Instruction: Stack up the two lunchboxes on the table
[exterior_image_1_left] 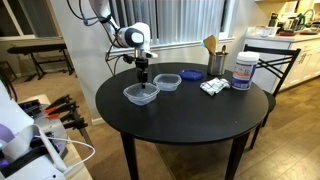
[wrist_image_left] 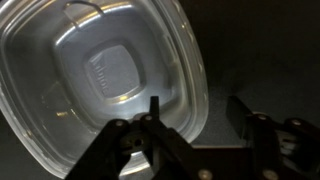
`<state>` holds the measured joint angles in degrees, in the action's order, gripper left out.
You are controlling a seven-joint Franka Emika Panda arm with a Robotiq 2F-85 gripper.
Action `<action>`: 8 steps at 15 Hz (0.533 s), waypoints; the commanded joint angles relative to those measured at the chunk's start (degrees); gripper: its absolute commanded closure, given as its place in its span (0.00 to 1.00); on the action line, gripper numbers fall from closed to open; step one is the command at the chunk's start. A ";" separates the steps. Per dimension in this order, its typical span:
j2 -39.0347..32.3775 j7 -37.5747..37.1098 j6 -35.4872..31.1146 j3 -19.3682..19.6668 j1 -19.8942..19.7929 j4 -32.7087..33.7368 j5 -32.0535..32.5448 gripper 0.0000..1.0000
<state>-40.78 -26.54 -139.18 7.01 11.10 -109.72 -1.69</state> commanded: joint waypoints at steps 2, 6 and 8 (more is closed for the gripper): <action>0.03 -0.75 -0.46 0.20 0.87 0.52 1.64 0.65; 0.32 -1.55 -0.11 0.58 2.04 1.06 2.36 0.91; 0.60 -2.65 0.93 0.99 2.95 1.15 2.83 0.99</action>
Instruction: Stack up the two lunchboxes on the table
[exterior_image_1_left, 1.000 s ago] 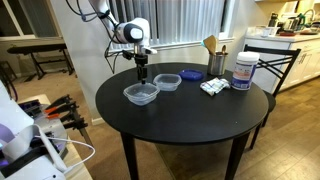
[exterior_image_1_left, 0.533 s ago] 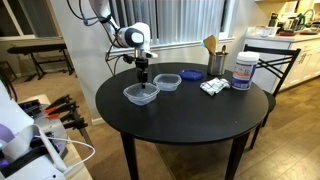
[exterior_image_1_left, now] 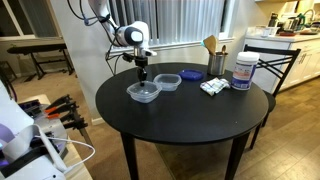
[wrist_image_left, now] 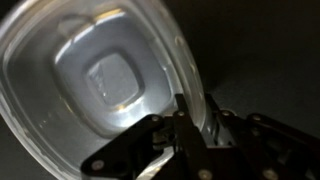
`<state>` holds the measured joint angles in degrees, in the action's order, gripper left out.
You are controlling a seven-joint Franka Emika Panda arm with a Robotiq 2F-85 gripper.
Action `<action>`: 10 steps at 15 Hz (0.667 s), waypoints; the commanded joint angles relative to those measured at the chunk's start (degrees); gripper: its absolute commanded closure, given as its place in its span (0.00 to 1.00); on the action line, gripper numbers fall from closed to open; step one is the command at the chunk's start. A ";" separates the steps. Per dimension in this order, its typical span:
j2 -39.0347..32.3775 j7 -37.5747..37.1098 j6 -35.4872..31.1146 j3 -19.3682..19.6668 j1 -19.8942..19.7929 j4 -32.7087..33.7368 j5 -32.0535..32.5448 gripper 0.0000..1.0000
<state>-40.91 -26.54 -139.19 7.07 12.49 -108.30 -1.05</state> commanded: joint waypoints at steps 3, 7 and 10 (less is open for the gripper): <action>2.21 -5.41 6.68 1.37 3.42 -0.48 3.18 0.96; 6.82 -3.93 15.89 -1.46 4.22 -1.95 3.55 0.98; 10.15 -6.02 17.88 -1.57 5.63 -2.02 5.87 0.98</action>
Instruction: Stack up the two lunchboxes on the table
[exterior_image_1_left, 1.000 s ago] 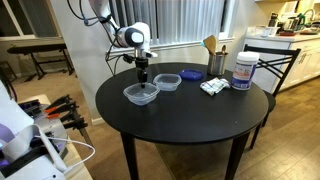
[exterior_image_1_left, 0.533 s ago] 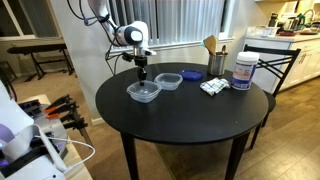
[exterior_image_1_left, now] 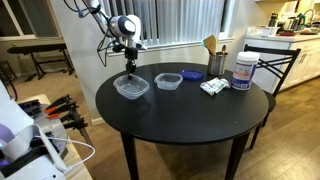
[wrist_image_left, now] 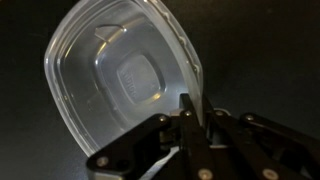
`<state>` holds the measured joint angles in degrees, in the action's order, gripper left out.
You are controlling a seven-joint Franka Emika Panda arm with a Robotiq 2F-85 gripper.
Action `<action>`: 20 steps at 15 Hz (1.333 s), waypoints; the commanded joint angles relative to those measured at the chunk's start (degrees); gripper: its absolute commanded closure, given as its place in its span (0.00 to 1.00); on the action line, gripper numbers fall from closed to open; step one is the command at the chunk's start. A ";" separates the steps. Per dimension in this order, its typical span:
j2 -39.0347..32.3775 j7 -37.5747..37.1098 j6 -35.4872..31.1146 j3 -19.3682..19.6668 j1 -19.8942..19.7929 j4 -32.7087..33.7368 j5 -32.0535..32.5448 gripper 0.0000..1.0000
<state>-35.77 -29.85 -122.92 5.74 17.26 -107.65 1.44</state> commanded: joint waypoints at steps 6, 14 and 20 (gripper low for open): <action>10.85 -6.99 1.92 0.88 0.21 -1.46 11.88 0.98; 7.55 -2.95 -3.52 1.32 -7.89 9.02 12.82 0.98; -0.88 -1.72 -2.46 1.15 -8.26 20.36 12.81 0.98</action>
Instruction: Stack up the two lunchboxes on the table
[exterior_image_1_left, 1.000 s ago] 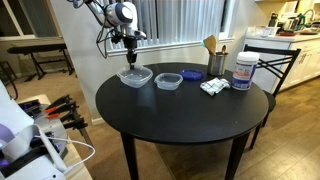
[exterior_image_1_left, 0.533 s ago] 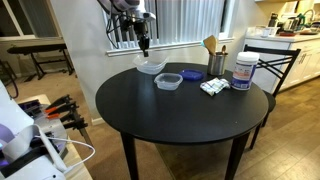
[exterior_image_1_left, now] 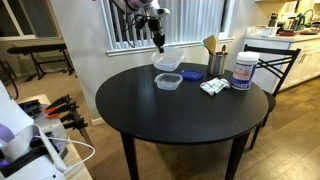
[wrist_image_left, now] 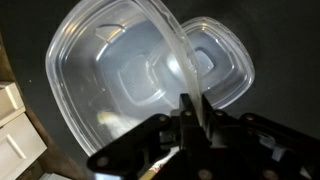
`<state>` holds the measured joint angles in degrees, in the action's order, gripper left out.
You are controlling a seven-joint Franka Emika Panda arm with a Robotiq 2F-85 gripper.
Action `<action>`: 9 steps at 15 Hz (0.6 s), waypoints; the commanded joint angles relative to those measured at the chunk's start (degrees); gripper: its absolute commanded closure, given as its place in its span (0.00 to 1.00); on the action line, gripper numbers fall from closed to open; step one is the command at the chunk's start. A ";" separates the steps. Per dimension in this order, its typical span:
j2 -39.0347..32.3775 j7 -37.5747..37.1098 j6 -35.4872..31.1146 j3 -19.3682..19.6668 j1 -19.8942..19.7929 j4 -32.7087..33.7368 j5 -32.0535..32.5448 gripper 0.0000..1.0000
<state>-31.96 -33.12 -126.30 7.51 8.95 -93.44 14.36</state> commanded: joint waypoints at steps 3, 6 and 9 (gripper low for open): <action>-9.20 1.37 2.18 -0.56 1.22 12.32 0.05 0.98; -12.85 1.67 3.58 -0.51 2.02 17.06 -0.23 0.98; -15.89 1.88 4.98 -0.50 2.37 20.57 -0.55 0.98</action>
<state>-44.75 -33.12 -123.82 6.83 11.09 -77.30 14.37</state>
